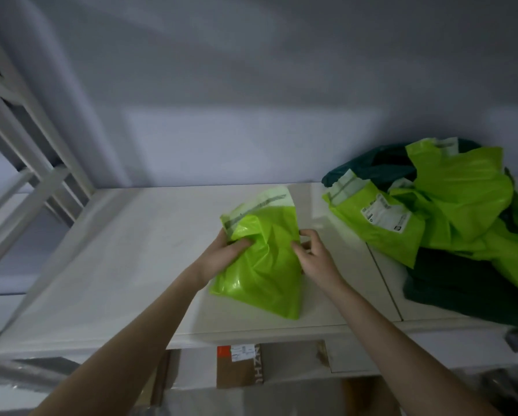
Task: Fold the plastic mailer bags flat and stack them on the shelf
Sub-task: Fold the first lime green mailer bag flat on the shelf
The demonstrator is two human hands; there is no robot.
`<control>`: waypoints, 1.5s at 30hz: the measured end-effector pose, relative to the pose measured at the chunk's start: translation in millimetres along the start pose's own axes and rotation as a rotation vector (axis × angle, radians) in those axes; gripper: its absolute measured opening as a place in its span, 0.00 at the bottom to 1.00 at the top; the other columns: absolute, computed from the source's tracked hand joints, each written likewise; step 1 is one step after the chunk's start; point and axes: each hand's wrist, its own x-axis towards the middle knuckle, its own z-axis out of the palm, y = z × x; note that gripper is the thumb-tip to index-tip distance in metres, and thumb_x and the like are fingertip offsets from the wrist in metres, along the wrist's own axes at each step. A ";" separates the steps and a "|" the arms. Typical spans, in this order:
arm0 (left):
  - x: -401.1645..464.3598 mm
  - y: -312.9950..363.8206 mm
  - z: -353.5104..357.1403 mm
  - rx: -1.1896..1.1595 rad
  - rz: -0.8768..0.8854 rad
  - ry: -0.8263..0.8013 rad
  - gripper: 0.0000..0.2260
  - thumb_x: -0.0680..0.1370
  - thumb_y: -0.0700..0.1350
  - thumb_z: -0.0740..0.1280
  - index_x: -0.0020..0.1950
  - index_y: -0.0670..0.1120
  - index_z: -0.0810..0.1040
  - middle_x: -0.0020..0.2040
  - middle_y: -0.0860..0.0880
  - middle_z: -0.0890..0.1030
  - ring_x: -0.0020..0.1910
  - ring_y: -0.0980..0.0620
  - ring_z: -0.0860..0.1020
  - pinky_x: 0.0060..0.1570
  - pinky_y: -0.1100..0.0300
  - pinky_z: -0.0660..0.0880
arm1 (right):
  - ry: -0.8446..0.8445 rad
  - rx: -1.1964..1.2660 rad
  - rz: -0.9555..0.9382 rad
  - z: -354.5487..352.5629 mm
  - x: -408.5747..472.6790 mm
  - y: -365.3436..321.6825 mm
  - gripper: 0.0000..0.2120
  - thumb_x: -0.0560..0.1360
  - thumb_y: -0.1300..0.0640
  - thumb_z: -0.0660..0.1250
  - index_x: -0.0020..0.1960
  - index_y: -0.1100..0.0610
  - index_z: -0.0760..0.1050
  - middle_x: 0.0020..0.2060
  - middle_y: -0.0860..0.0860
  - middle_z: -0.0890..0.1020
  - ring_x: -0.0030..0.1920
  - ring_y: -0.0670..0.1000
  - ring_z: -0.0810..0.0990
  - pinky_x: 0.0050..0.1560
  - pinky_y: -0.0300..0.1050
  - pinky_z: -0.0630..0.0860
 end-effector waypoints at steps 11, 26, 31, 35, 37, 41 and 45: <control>-4.5 -41.2 -11.5 0.066 -0.047 0.235 0.09 0.80 0.54 0.59 0.52 0.50 0.74 0.45 0.51 0.77 0.46 0.50 0.76 0.47 0.57 0.73 | 0.050 0.039 0.037 27.0 -17.5 8.8 0.21 0.80 0.52 0.59 0.70 0.56 0.62 0.49 0.50 0.75 0.41 0.48 0.74 0.36 0.39 0.68; 10.6 -43.6 -16.4 0.046 0.074 0.409 0.11 0.83 0.48 0.55 0.51 0.47 0.76 0.42 0.46 0.81 0.42 0.47 0.81 0.47 0.50 0.79 | 0.260 -0.051 -0.136 44.8 -5.4 6.5 0.10 0.81 0.55 0.55 0.43 0.56 0.66 0.25 0.48 0.66 0.26 0.47 0.66 0.29 0.45 0.58; 21.5 -34.3 -21.6 -0.048 0.080 0.464 0.10 0.83 0.43 0.55 0.51 0.41 0.73 0.40 0.43 0.78 0.35 0.49 0.80 0.32 0.62 0.79 | 0.324 -0.113 -0.232 35.3 4.4 8.6 0.09 0.81 0.60 0.56 0.42 0.56 0.68 0.24 0.48 0.66 0.26 0.46 0.66 0.30 0.45 0.56; 34.2 -28.3 -34.0 -0.020 0.052 0.428 0.09 0.83 0.43 0.55 0.52 0.40 0.72 0.36 0.40 0.77 0.23 0.53 0.78 0.25 0.62 0.77 | 0.281 -0.200 -0.251 24.7 10.7 20.0 0.09 0.80 0.61 0.57 0.44 0.62 0.72 0.24 0.48 0.67 0.25 0.47 0.66 0.29 0.45 0.55; 39.1 -23.7 -35.3 0.020 0.056 0.416 0.09 0.83 0.43 0.55 0.52 0.39 0.72 0.34 0.41 0.75 0.19 0.55 0.76 0.23 0.63 0.76 | 0.255 -0.207 -0.245 23.2 11.5 24.7 0.09 0.80 0.61 0.57 0.44 0.61 0.71 0.24 0.47 0.67 0.26 0.46 0.66 0.30 0.45 0.57; 44.6 -15.7 -29.6 -0.090 -0.021 0.408 0.15 0.82 0.52 0.57 0.52 0.40 0.72 0.37 0.42 0.78 0.26 0.53 0.79 0.26 0.61 0.77 | 0.265 -0.133 -0.141 27.9 10.5 27.7 0.09 0.81 0.61 0.56 0.42 0.60 0.68 0.26 0.49 0.68 0.27 0.47 0.66 0.30 0.45 0.56; 40.8 -22.0 -22.1 -0.139 -0.201 0.232 0.21 0.81 0.59 0.52 0.55 0.43 0.73 0.46 0.43 0.80 0.43 0.46 0.80 0.38 0.56 0.77 | 0.260 -0.025 -0.008 31.8 8.6 27.1 0.07 0.80 0.61 0.54 0.46 0.58 0.68 0.29 0.50 0.70 0.28 0.47 0.68 0.27 0.42 0.60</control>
